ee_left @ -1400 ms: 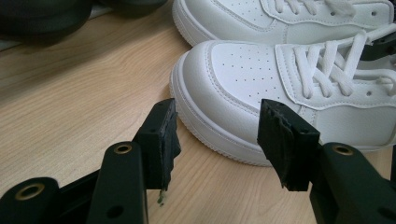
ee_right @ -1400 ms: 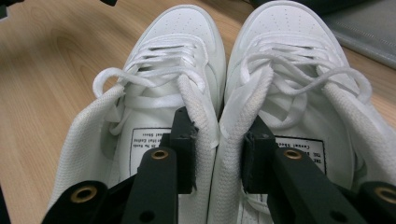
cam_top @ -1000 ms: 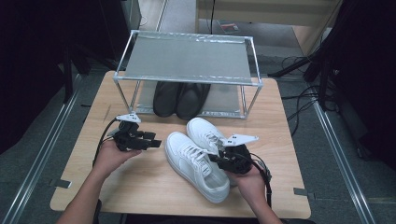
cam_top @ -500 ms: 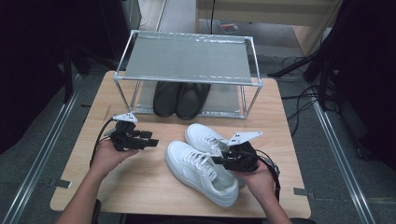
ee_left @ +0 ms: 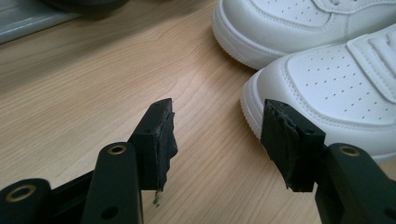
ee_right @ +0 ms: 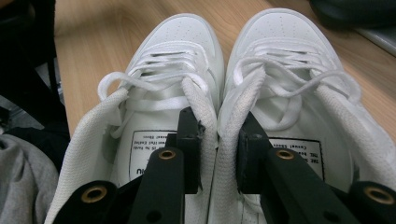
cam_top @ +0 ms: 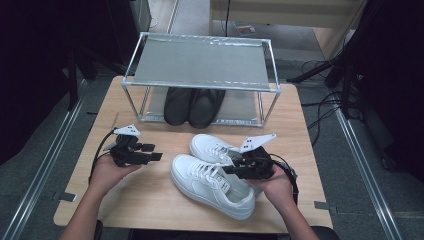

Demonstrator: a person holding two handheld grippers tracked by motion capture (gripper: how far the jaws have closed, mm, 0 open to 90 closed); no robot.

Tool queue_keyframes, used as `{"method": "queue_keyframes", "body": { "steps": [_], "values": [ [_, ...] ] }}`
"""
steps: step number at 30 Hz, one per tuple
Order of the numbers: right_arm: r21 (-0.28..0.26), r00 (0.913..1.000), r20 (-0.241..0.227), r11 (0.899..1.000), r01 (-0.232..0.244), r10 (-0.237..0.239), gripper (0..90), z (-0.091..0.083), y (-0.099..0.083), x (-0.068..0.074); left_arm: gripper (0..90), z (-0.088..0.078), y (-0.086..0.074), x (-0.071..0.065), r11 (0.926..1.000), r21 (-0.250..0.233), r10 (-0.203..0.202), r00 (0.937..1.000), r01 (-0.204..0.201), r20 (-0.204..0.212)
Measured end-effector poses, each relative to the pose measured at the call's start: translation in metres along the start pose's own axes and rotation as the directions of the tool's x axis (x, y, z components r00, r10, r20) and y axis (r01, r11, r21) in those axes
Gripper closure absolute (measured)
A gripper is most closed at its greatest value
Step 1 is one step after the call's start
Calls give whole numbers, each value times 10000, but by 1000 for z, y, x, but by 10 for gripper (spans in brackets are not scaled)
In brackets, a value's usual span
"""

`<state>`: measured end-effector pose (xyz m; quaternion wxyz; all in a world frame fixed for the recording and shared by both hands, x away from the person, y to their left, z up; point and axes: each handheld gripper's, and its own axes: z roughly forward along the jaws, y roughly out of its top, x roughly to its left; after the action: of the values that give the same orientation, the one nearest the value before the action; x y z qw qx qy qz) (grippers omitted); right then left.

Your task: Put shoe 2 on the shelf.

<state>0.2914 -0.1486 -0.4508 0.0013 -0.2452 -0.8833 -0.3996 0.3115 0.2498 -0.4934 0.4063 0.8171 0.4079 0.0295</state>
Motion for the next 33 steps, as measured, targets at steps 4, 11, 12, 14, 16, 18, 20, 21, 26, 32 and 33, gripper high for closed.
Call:
{"method": "queue_keyframes", "body": {
  "steps": [4, 11, 12, 14, 16, 18, 20, 21, 26, 32, 33],
  "values": [
    [-87, 9995, -302, 9999, 106, -109, 768, 2, 8, -4, 445, -6, -7, 2, 10000, 1, -84, 9996, 84, -266],
    [-79, 9958, -762, 9987, 505, -509, 768, 8, 26, -8, 440, -18, -19, 7, 9990, -237, -393, 9975, 379, -593],
    [-62, 9953, -822, 9987, 501, -504, 769, 10, 29, -9, 440, -20, -20, 8, 9988, -245, -426, 9973, 412, -605],
    [-22, 9942, -922, 9985, 551, -551, 768, 13, 33, -10, 440, -23, -23, 9, 9980, -372, -542, 9960, 516, -709],
    [16, 9930, -1015, 9981, 615, -610, 769, 15, 38, -12, 439, -26, -26, 10, 9973, -442, -612, 9951, 579, -774],
    [63, 9915, -1098, 9974, 713, -701, 770, 17, 43, -14, 440, -28, -28, 10, 9971, -429, -663, 9941, 628, -854],
    [104, 9902, -1147, 9966, 818, -801, 770, 17, 49, -16, 440, -30, -30, 11, 9965, -483, -722, 9934, 681, -888],
    [109, 9896, -1181, 9965, 835, -816, 770, 17, 52, -17, 440, -31, -31, 12, 9960, -517, -768, 9929, 723, -913],
    [55, 9856, -1327, 9943, 1069, -1052, 770, 16, 68, -20, 440, -35, -33, 13, 9950, -607, -853, 9912, 794, -1010],
    [-110, 9826, -1364, 9921, 1254, -1257, 770, 8, 85, -19, 440, -38, -36, 15, 9941, -639, -945, 9895, 879, -1089],
    [-169, 9826, -1377, 9922, 1232, -1244, 770, 6, 87, -20, 440, -39, -37, 16, 9939, -661, -950, 9894, 881, -1096]
  ]
}}
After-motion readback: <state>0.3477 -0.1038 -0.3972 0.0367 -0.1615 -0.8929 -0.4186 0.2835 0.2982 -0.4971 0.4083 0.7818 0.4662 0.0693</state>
